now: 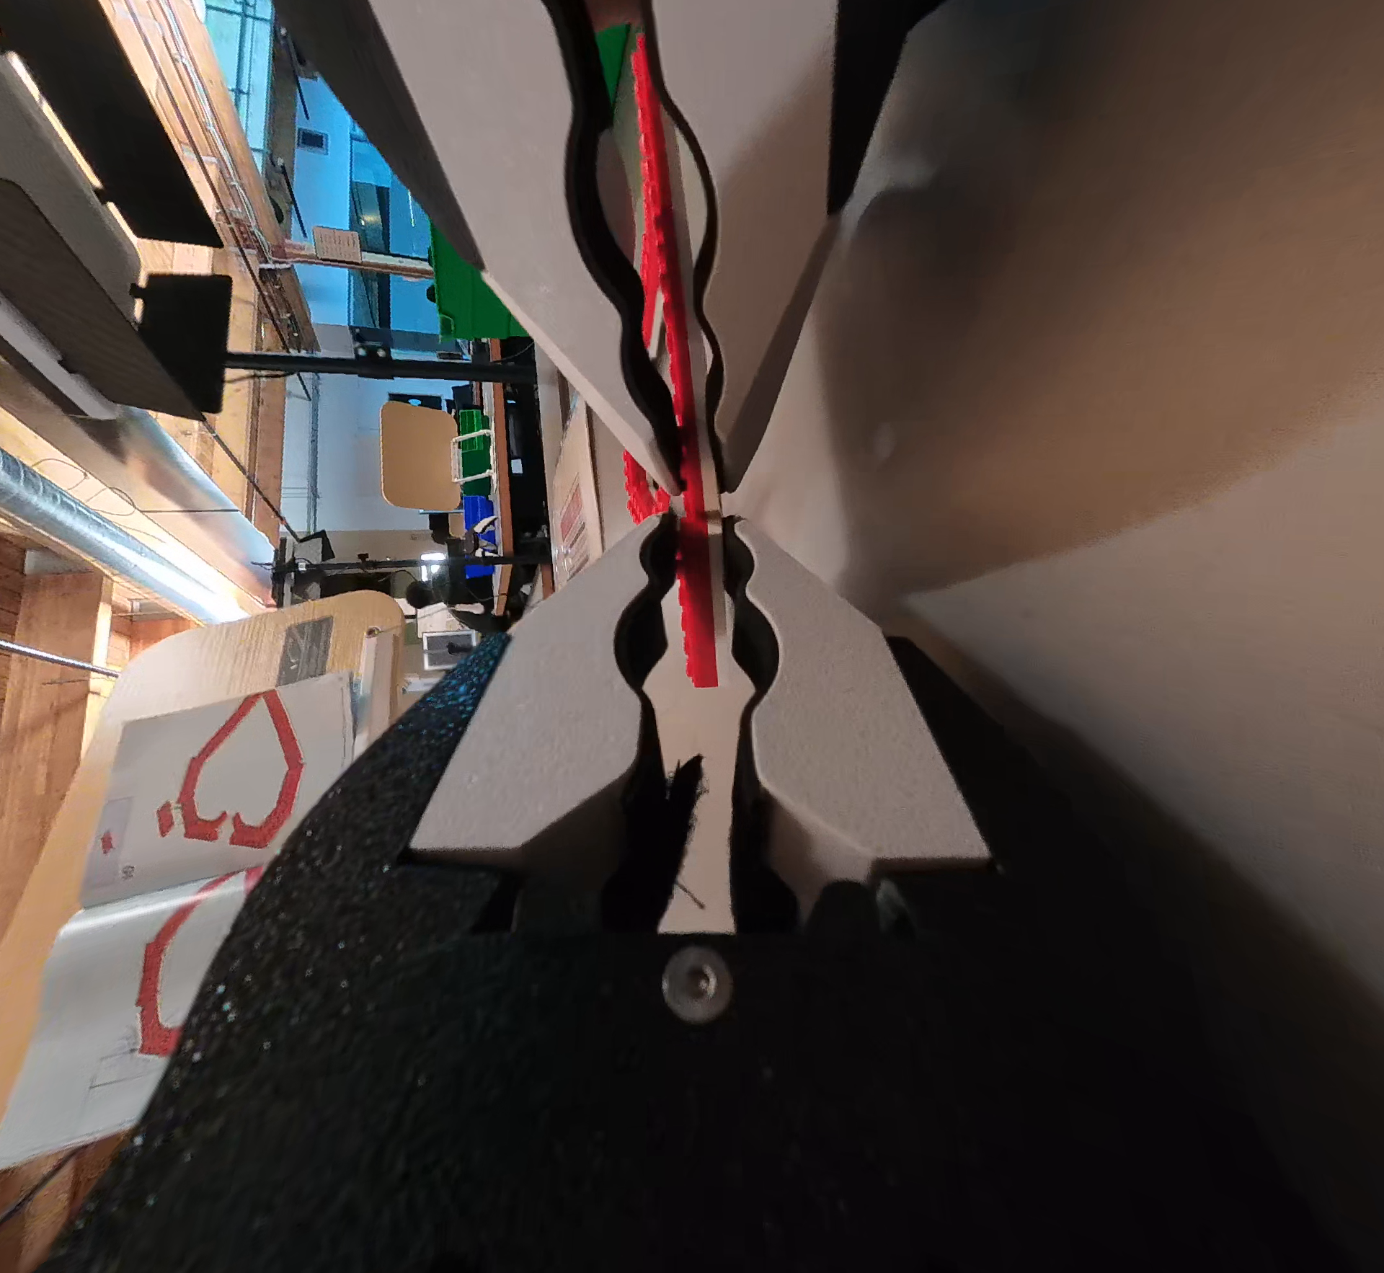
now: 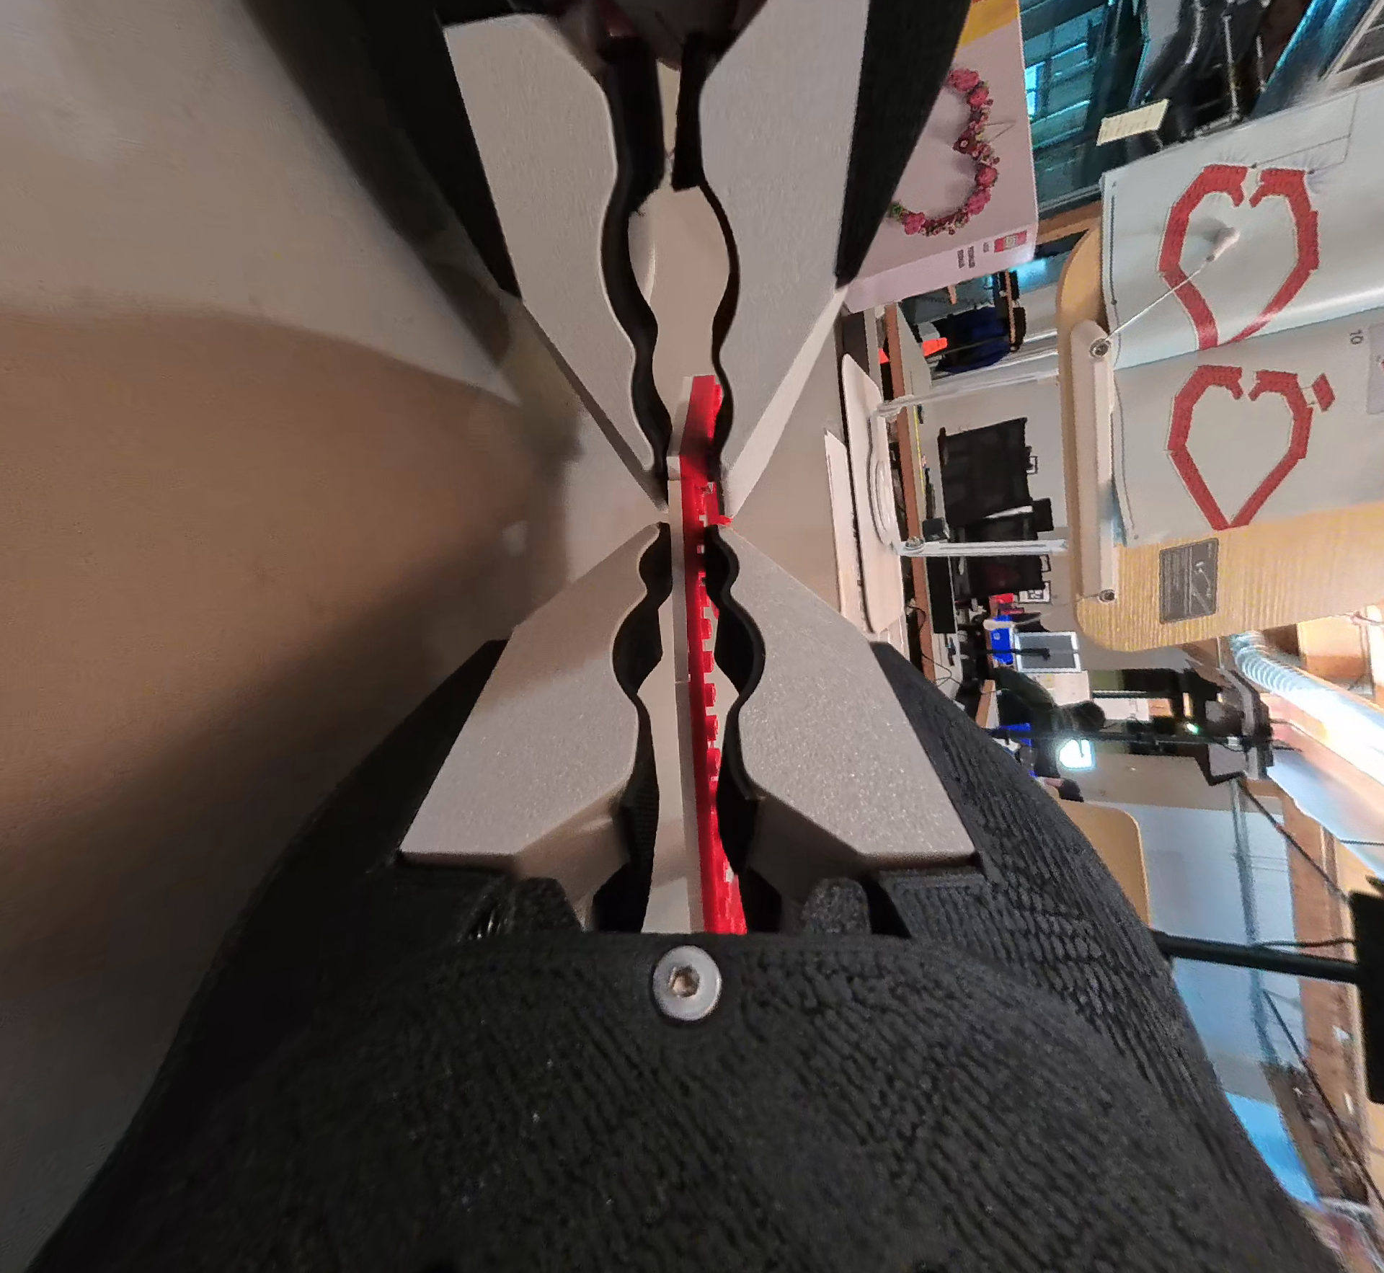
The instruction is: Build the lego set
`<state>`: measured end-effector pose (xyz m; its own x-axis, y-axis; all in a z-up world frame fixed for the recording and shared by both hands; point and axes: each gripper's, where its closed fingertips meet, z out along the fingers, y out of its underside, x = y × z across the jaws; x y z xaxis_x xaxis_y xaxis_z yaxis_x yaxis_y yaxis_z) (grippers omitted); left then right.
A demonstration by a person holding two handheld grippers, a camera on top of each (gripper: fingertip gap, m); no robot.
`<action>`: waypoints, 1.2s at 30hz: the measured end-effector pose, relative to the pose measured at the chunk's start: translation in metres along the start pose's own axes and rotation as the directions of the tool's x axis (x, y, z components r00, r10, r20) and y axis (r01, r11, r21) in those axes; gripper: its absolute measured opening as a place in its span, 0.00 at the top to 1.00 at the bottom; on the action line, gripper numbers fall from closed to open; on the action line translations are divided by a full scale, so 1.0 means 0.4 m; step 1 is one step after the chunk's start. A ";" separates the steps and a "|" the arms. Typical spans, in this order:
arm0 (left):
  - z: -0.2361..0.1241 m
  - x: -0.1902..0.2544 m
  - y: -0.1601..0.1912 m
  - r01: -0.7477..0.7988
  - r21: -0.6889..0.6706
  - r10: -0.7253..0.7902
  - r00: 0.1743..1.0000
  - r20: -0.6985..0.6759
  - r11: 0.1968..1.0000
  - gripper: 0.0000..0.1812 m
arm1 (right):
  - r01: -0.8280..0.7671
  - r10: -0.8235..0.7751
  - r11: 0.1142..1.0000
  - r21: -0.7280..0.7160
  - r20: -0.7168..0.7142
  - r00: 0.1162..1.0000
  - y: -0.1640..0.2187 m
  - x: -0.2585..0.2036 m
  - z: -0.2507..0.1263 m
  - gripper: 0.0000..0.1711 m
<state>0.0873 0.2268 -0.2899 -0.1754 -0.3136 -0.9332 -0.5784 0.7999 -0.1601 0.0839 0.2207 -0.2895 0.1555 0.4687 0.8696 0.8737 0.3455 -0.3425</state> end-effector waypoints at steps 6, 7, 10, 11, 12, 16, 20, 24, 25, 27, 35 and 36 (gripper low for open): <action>-0.003 -0.027 0.005 0.113 -0.015 -0.112 0.993 0.027 0.993 0.95 | -0.068 0.067 0.998 -0.008 -0.051 0.996 -0.006 0.028 -0.002 0.97; -0.003 -0.028 0.006 0.114 -0.015 -0.113 0.993 0.026 0.993 0.95 | -0.082 0.081 0.997 -0.006 -0.050 0.995 -0.006 0.029 -0.002 0.97; -0.003 -0.026 0.007 0.132 -0.012 -0.132 0.991 0.021 0.991 0.95 | -0.098 0.098 0.995 -0.003 -0.049 0.994 -0.007 0.029 -0.001 0.97; -0.005 -0.029 0.007 0.135 -0.008 -0.135 0.991 0.022 0.991 0.95 | -0.112 0.112 0.994 0.003 -0.048 0.992 -0.008 0.032 -0.001 0.97; -0.006 -0.033 0.007 0.138 -0.007 -0.137 0.990 0.026 0.990 0.95 | -0.125 0.125 0.992 0.007 -0.048 0.991 -0.009 0.036 -0.002 0.97; -0.006 -0.029 0.006 0.129 -0.004 -0.129 0.991 0.026 0.992 0.95 | -0.134 0.135 0.991 0.007 -0.031 0.990 -0.009 0.033 -0.002 0.97; -0.005 -0.024 0.005 0.133 0.000 -0.133 0.991 0.012 0.991 0.95 | -0.133 0.133 0.991 0.023 -0.027 0.991 -0.009 0.028 -0.001 0.97; 0.002 -0.004 0.008 0.131 0.002 -0.131 0.991 -0.028 0.991 0.95 | -0.107 0.107 0.993 0.045 0.001 0.994 -0.008 0.006 0.009 0.92; 0.003 -0.001 0.006 0.120 0.003 -0.120 0.992 -0.026 0.993 0.95 | -0.114 0.113 0.993 0.043 0.027 0.993 -0.008 -0.003 0.011 0.85; 0.005 0.008 0.002 0.086 0.002 -0.086 0.996 -0.029 0.996 0.94 | -0.123 0.121 0.992 0.017 0.088 0.989 0.003 -0.023 0.012 0.80; -0.023 0.038 0.004 0.114 0.006 -0.110 0.974 -0.196 0.994 0.75 | -0.267 0.270 0.963 -0.044 0.226 0.936 0.047 -0.040 -0.004 0.83; -0.035 0.038 0.003 0.141 0.011 -0.134 0.963 -0.233 0.990 0.71 | -0.283 0.286 0.958 -0.049 0.243 0.927 0.046 -0.042 -0.006 0.83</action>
<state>0.0727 0.2157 -0.2997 -0.2770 -0.5288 -0.8023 -0.5884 0.7534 -0.2934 0.0983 0.2173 -0.3096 0.2821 0.7305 0.6219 0.8155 0.1588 -0.5565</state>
